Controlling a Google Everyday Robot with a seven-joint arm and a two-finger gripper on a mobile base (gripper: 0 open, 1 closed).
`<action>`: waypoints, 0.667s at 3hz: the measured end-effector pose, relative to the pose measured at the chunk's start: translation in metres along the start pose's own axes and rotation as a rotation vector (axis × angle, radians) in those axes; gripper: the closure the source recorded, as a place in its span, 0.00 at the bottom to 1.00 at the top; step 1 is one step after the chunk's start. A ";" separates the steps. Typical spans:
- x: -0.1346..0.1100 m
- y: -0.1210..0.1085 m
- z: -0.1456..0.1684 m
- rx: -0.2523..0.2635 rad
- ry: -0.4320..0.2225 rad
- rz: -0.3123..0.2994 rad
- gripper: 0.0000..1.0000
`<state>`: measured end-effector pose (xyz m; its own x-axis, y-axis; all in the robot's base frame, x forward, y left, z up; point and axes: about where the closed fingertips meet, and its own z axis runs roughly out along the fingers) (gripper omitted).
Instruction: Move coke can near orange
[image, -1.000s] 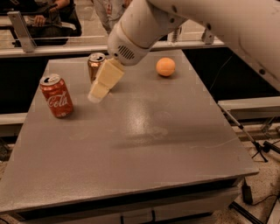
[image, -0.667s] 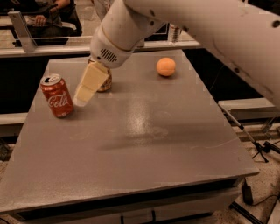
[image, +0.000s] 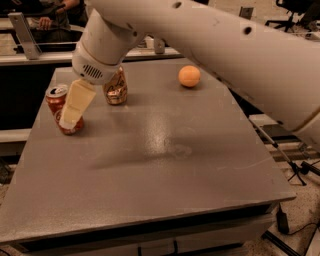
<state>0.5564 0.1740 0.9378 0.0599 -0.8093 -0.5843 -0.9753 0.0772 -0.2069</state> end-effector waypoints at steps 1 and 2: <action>-0.014 0.004 0.021 -0.025 0.017 -0.015 0.00; -0.030 0.011 0.045 -0.060 0.031 -0.041 0.00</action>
Offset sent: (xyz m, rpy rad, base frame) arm -0.0059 0.0716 -0.0282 -0.0599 0.0400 0.0883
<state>0.5532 0.2250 0.9174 0.0940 -0.8291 -0.5512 -0.9832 0.0096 -0.1822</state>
